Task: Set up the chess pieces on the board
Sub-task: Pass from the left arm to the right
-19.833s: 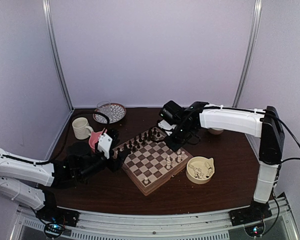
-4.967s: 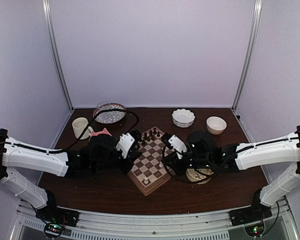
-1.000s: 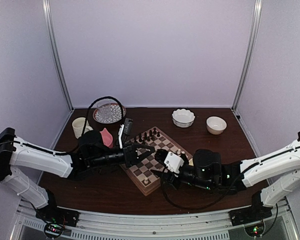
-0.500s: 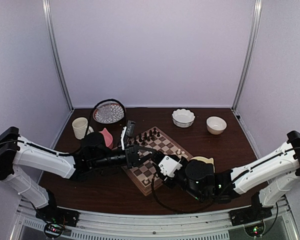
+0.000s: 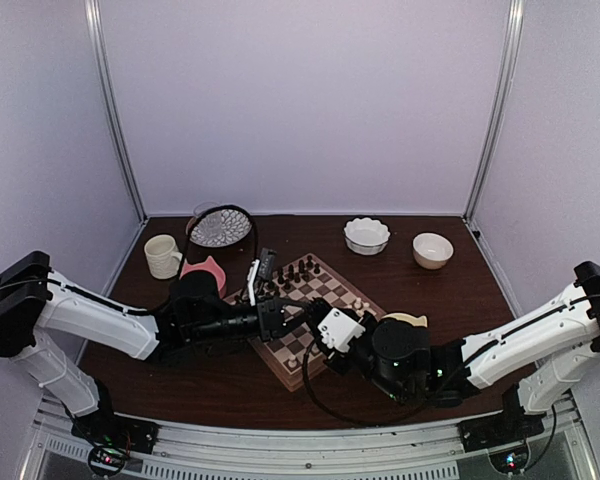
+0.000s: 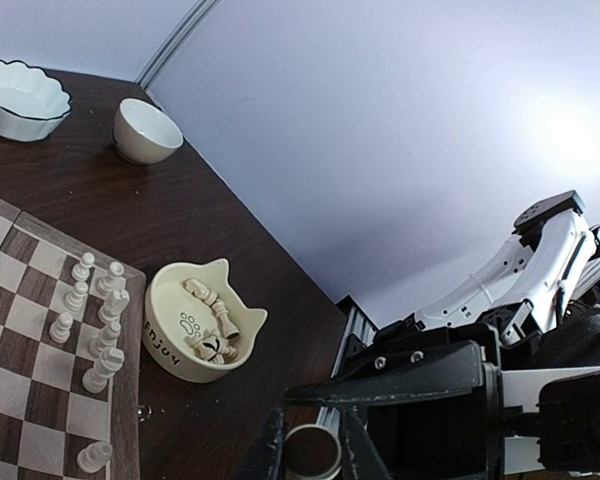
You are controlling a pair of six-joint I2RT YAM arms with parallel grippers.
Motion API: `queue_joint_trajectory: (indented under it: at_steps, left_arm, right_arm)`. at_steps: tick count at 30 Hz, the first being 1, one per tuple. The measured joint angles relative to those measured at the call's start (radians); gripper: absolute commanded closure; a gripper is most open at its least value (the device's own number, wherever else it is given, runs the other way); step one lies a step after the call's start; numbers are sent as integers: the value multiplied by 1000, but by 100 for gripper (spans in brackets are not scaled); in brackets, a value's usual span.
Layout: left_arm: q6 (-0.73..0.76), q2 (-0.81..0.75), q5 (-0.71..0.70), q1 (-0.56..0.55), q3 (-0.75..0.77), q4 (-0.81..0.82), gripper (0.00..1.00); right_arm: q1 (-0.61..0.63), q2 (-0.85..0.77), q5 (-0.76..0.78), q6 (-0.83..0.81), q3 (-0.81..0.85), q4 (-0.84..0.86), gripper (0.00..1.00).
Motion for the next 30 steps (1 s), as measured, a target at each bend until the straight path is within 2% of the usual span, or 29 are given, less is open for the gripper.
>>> queue_joint_trajectory:
  at_steps: [6, 16, 18, 21, 25, 30]
  left_arm:
    - [-7, 24, -5, -7, 0, 42, 99]
    - [-20, 46, -33, -6, 0, 106, 96]
    - [-19, 46, -35, -6, 0, 106, 93]
    - [-17, 46, -37, -6, 0, 107, 83]
    - [-5, 44, -42, -6, -7, 109, 61]
    - [18, 6, -39, 14, -54, 97, 47]
  right_arm:
    - [0, 0, 0, 3, 6, 5, 69]
    - [0, 15, 42, 29, 6, 41, 100]
    - [0, 16, 43, 29, 6, 44, 100]
    - [0, 16, 43, 29, 8, 40, 100]
    - [0, 16, 34, 29, 16, 20, 100]
    - [0, -5, 6, 29, 18, -23, 100]
